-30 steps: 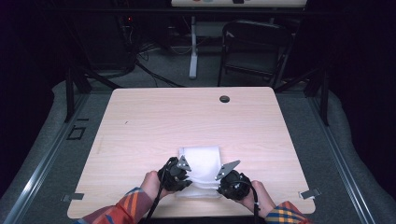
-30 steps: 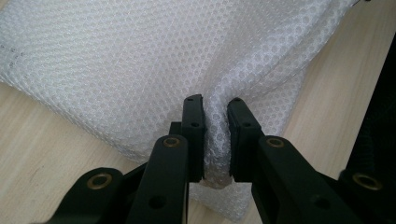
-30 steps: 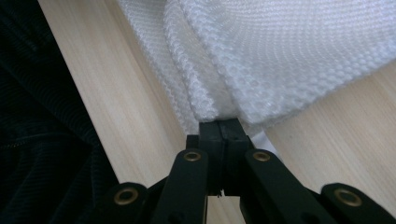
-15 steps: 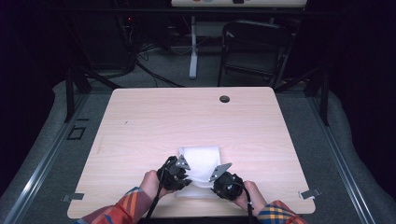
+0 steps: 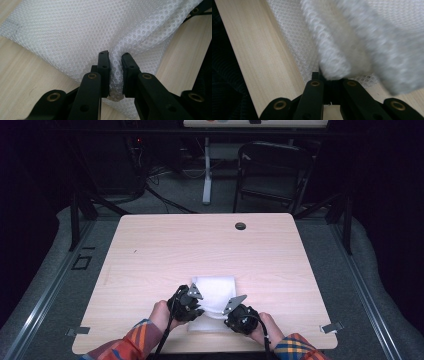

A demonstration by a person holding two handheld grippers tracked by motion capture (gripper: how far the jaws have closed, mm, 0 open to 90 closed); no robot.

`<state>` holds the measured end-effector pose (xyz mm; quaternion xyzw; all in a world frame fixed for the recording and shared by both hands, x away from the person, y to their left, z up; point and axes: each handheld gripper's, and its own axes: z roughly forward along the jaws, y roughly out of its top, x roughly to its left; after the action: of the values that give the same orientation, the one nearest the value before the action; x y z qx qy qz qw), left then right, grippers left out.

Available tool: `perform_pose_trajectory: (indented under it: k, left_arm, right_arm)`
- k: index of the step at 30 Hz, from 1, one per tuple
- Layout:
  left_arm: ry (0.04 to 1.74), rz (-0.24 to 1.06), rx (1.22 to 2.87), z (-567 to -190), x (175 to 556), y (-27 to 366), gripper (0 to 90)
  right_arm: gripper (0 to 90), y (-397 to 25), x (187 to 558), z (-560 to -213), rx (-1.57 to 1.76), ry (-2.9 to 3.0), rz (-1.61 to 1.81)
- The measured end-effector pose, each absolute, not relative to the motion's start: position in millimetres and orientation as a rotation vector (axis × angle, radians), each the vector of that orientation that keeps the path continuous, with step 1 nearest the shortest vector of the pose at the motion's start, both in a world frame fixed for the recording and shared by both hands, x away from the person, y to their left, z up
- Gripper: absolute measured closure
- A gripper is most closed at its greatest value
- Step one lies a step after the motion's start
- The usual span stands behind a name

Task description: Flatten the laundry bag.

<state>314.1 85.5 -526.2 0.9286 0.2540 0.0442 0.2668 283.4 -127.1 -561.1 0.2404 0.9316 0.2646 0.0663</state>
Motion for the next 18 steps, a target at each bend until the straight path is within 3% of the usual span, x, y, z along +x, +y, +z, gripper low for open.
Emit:
perform_pose_trajectory:
  k: [18]
  left_arm:
    - [0.703, 0.161, 2.466, -514.9, 327.0, 88.0, 80.1]
  right_arm:
    - [90.0, -127.4, 283.9, -561.3, 0.71, 2.812, 0.802]
